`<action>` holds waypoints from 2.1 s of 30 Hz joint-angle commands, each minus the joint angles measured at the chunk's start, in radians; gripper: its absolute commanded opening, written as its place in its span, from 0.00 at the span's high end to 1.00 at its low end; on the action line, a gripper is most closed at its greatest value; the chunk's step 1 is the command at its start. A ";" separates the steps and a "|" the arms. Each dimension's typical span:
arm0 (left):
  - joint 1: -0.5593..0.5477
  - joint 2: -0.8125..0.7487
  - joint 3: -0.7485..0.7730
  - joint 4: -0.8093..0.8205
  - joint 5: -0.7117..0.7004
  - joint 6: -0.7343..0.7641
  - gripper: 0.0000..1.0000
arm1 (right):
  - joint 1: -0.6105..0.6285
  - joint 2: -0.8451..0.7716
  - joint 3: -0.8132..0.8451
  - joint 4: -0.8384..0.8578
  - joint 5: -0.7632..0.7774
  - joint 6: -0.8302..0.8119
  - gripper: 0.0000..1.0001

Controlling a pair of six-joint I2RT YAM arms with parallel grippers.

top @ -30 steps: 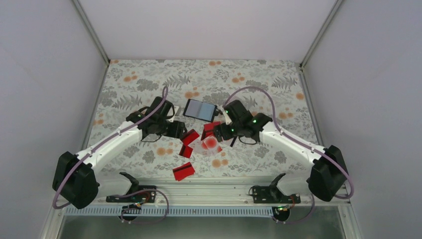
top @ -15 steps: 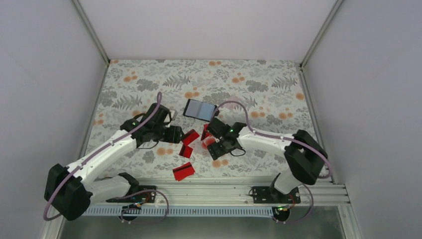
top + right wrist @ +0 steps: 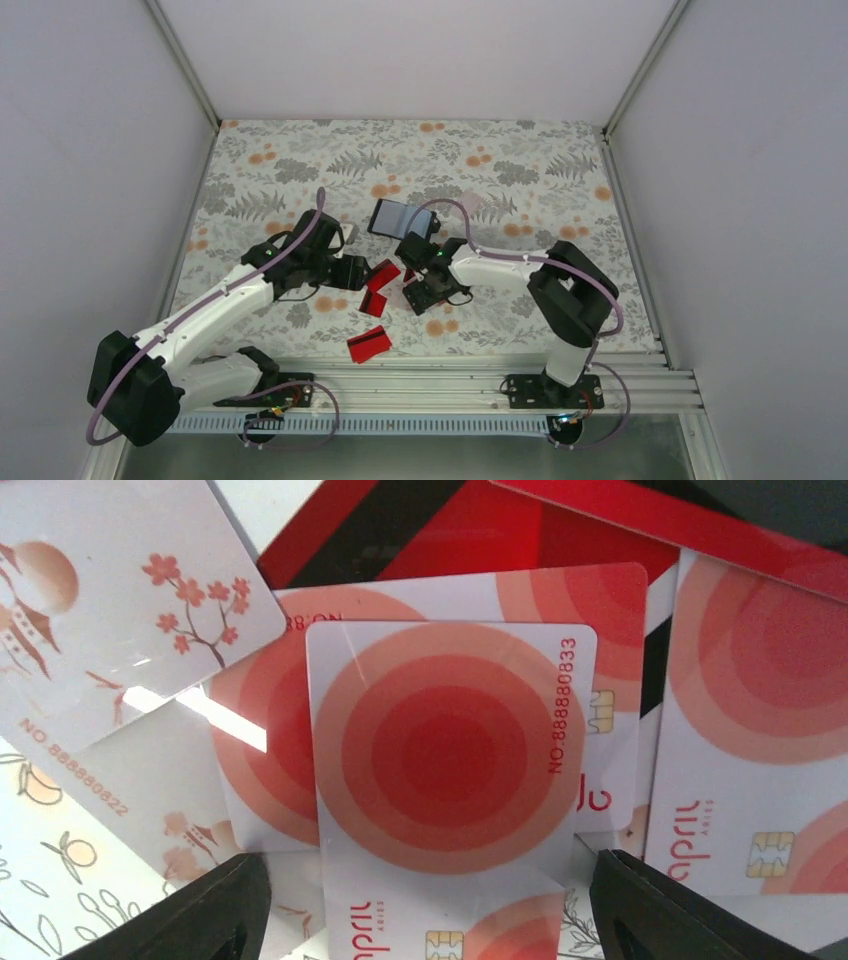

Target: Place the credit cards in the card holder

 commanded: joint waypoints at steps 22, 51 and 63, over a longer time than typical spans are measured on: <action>-0.001 0.026 0.031 0.009 -0.018 0.000 0.30 | 0.001 0.061 -0.154 0.048 -0.040 0.039 0.43; -0.073 0.333 -0.029 0.265 0.291 -0.065 0.58 | -0.152 -0.105 -0.234 0.215 -0.416 0.042 0.37; -0.155 0.595 0.071 0.354 0.294 -0.132 0.78 | -0.306 -0.159 -0.347 0.323 -0.623 0.028 0.37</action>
